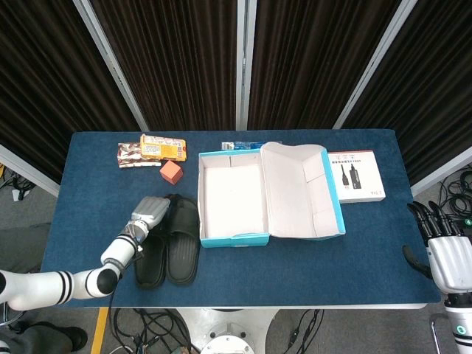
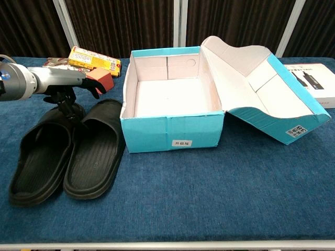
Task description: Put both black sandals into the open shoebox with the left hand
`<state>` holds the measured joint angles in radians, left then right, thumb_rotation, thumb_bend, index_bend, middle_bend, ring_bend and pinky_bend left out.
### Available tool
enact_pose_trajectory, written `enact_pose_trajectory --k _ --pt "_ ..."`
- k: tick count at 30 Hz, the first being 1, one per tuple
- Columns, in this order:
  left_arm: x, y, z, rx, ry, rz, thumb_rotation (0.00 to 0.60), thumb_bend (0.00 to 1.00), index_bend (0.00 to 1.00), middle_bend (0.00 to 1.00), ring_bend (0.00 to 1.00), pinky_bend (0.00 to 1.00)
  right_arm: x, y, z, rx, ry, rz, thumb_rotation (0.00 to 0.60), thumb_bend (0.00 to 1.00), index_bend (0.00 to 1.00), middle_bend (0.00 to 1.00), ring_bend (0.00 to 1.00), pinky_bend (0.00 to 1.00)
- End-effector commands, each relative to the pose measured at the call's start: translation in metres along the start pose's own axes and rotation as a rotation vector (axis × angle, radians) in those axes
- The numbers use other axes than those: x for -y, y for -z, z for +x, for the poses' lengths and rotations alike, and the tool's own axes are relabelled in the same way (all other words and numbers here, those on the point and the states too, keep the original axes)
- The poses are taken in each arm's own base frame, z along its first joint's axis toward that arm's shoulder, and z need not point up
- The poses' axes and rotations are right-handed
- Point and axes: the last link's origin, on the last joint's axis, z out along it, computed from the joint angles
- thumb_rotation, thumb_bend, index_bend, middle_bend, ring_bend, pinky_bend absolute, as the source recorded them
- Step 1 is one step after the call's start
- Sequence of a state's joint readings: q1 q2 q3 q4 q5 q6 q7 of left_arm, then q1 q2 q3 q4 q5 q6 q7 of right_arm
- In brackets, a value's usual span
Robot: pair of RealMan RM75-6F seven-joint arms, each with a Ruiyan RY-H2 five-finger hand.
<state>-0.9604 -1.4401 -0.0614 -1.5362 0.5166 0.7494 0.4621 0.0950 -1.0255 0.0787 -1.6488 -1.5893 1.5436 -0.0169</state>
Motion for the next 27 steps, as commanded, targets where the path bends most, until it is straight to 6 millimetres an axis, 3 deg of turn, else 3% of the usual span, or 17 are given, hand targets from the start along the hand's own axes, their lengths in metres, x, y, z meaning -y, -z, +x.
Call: enact_pose_trajectory --k 1,4,11,27 --pt "-0.001 -0.005 -0.003 0.01 -0.012 0.012 0.586 0.09 0.11 0.15 0.73 0.9 -0.001 0.0 -0.001 0.003 -0.001 -0.002 0.6 0.23 0.08 0.1 0.04 0.19" --pt "-0.002 -0.008 -0.005 0.007 -0.002 0.02 0.6 0.09 0.18 0.23 0.75 0.9 -0.002 0.001 -0.001 0.0 -0.002 -0.007 0.6 0.23 0.08 0.1 0.04 0.19" --pt "-0.002 -0.01 -0.002 -0.094 0.059 0.015 0.6 0.09 0.52 0.62 0.82 0.91 -0.002 0.001 -0.002 -0.003 -0.005 -0.006 0.6 0.23 0.08 0.1 0.04 0.19" --pt "0.012 0.021 0.038 -0.271 -0.003 0.051 0.6 0.09 0.52 0.62 0.82 0.91 -0.001 0.001 0.0 -0.018 -0.005 0.007 0.6 0.23 0.08 0.1 0.04 0.19"
